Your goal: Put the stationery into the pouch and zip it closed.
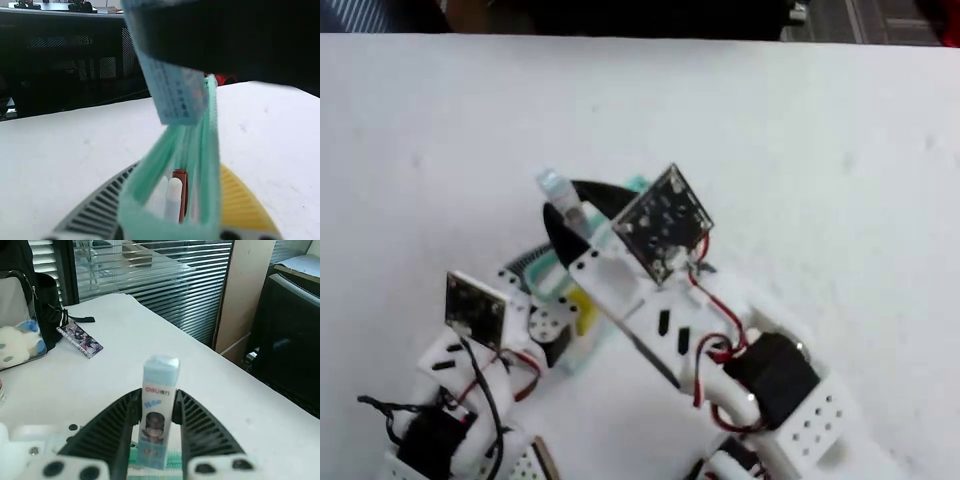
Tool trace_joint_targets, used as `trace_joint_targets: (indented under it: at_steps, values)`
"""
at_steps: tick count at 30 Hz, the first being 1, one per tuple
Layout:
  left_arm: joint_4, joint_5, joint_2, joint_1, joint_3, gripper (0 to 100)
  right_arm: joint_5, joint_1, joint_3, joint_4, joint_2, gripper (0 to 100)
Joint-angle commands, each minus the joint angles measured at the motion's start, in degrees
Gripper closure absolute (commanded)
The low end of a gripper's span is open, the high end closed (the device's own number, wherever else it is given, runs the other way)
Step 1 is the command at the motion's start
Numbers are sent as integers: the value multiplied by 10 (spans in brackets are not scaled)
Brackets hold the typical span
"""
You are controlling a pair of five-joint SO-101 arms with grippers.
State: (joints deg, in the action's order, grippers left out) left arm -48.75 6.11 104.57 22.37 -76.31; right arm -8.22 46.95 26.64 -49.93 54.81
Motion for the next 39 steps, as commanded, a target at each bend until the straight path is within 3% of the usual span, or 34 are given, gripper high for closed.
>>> trace_joint_targets:
  at_steps: [1,8,22,34,36,39]
  values:
    - [-3,6,0,-7,3,785,-6,3,0,6,37,982]
    - [-4,6,0,-6,3,785,-5,3,7,13,39,982]
    - [-4,-9,0,-6,3,785,-7,2,103,140,37,982]
    - [0,-20,0,-7,-6,785,-7,2,99,65,6,979]
    - [1,-21,0,-7,-7,785,-7,2,99,64,19,948]
    - [1,-21,0,-7,-7,785,-4,1,99,53,38,821]
